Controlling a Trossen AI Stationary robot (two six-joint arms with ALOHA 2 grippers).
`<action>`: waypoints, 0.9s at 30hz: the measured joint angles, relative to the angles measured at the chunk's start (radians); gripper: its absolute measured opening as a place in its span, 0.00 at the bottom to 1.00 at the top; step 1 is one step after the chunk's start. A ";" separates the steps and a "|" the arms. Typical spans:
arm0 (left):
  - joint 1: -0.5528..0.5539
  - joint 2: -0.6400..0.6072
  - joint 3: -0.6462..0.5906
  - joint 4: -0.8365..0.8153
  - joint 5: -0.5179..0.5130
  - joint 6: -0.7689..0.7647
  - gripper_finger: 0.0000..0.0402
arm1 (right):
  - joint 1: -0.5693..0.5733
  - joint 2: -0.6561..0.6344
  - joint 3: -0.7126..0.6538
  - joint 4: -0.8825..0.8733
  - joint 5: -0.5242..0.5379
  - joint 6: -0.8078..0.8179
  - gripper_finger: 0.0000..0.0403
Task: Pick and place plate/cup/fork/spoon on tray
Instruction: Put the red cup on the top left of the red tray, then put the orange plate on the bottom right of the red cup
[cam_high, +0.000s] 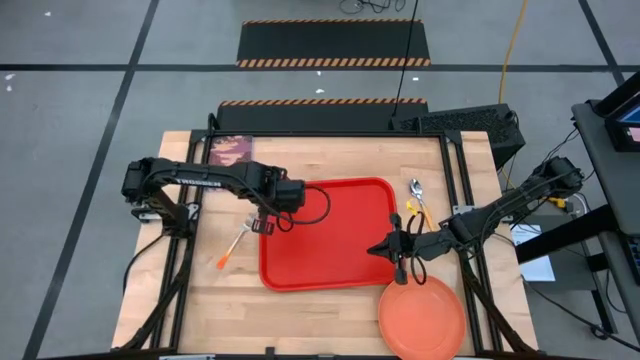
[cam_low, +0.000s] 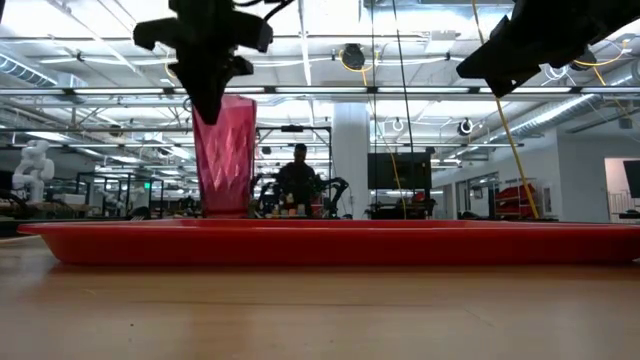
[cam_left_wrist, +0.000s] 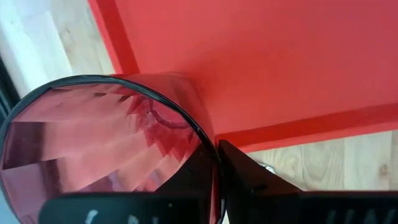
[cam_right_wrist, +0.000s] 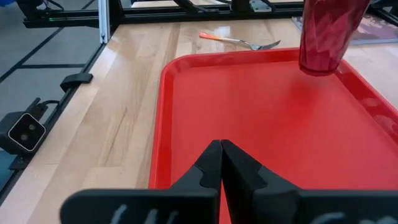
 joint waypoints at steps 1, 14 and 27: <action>0.002 0.000 -0.013 0.012 0.000 -0.002 0.04 | 0.000 0.003 0.000 0.003 0.000 0.000 0.00; 0.043 0.000 -0.107 0.043 -0.014 -0.035 0.19 | 0.000 0.017 0.000 0.007 0.000 -0.009 0.00; 0.043 0.000 -0.074 0.049 -0.107 -0.120 0.47 | 0.000 0.017 0.000 0.009 0.000 -0.011 0.00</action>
